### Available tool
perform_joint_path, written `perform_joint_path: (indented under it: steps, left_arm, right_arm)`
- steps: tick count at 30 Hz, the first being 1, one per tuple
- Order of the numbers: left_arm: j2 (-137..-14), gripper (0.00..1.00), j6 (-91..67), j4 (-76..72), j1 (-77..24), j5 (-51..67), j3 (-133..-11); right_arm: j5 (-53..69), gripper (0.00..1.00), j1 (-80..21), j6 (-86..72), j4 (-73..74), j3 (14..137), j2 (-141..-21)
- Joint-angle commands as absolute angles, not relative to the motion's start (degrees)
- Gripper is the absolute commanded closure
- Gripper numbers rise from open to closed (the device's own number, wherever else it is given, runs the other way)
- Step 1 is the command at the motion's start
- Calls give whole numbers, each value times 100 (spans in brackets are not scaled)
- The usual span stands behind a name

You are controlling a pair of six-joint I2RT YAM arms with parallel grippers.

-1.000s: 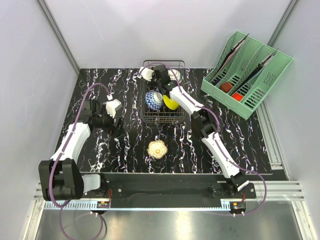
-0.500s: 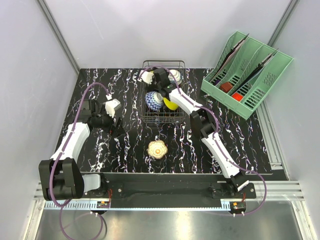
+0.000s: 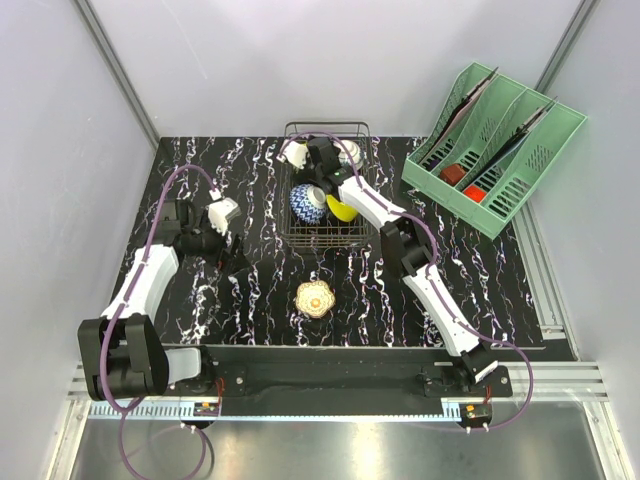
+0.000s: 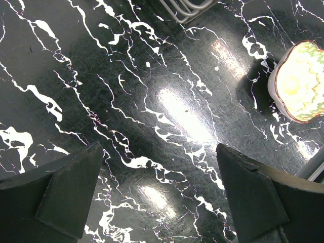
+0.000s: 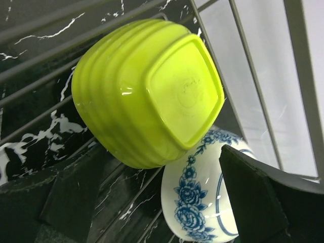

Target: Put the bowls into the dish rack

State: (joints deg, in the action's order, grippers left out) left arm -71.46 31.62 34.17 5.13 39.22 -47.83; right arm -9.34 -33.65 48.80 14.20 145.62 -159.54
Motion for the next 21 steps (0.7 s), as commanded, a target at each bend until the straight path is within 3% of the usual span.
perform_joint_path:
  steps: [1, 21]
  left_arm:
    - [-7181, 1, 3173, 3243, 563, 4184, -4755]
    - [-7225, 1, 3138, 3243, 580, 4210, -4772]
  right_arm:
    - [-694, 0, -3445, 4229, 1960, 14871, -15372]
    - [-1881, 0, -3226, 1715, 1820, 15320, -15206]
